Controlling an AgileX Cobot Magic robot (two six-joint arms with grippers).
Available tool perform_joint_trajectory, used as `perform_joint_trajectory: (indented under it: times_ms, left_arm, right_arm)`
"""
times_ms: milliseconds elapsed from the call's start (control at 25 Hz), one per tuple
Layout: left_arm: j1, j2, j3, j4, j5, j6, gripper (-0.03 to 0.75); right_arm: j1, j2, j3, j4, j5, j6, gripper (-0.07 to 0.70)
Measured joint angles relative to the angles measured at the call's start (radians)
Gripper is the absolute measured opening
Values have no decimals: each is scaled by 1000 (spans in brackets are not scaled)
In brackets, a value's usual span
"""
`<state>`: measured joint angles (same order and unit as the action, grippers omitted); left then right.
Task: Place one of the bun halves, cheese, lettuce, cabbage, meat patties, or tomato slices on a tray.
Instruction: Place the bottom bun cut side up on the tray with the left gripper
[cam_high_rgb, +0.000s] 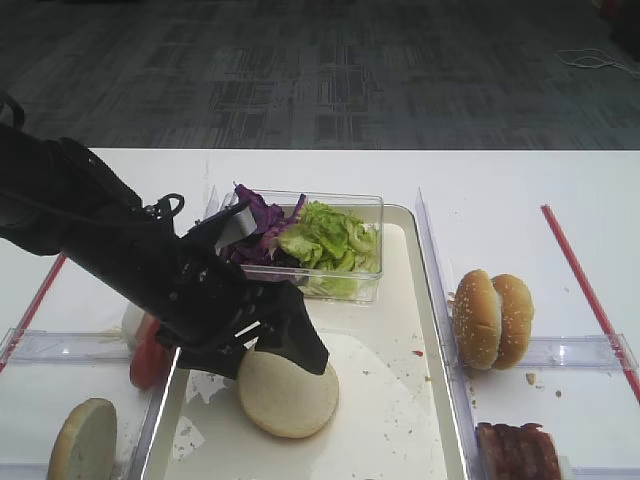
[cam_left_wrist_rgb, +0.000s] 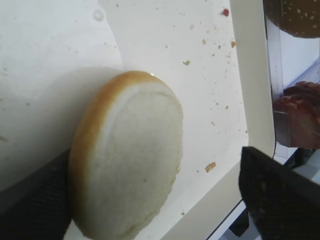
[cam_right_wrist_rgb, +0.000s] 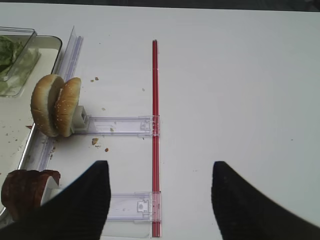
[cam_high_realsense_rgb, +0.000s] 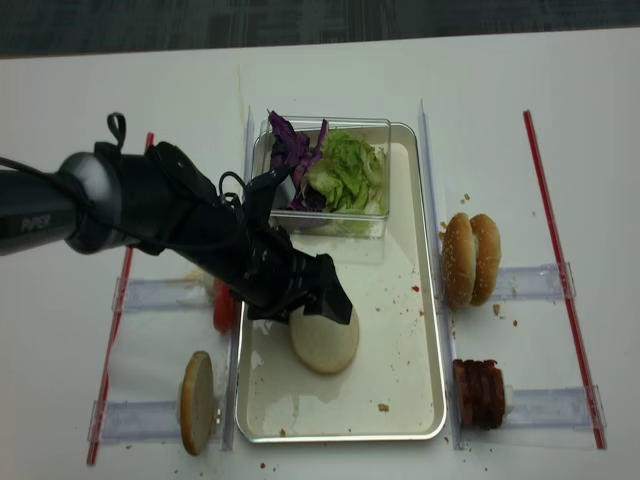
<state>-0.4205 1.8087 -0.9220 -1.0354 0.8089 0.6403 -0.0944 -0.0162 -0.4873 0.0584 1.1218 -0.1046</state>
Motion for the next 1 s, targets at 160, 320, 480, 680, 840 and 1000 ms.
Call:
perform_joint_trajectory:
  times_ms: [160,320,480,680,840,1000]
  left_arm:
    - [0,0,0,-1,-3,0,613]
    - [0,0,0,-4,-12,0,613]
    - [0,-11,0,-4,-19,0,613]
    - [0,-41,0,-4,-19,-4,613]
    - [0,-75,0,-4,-19,-8,613]
    - [0,-122,0,-4,-19,-16,613]
  right_arm:
    - [0,0,0,0,0,0,482]
    - [0,0,0,0,0,0,482]
    - [0,0,0,0,0,0,482]
    - [0,0,0,0,0,0,482]
    - [0,0,0,0,0,0,482]
    - [0,0,0,0,0,0,482]
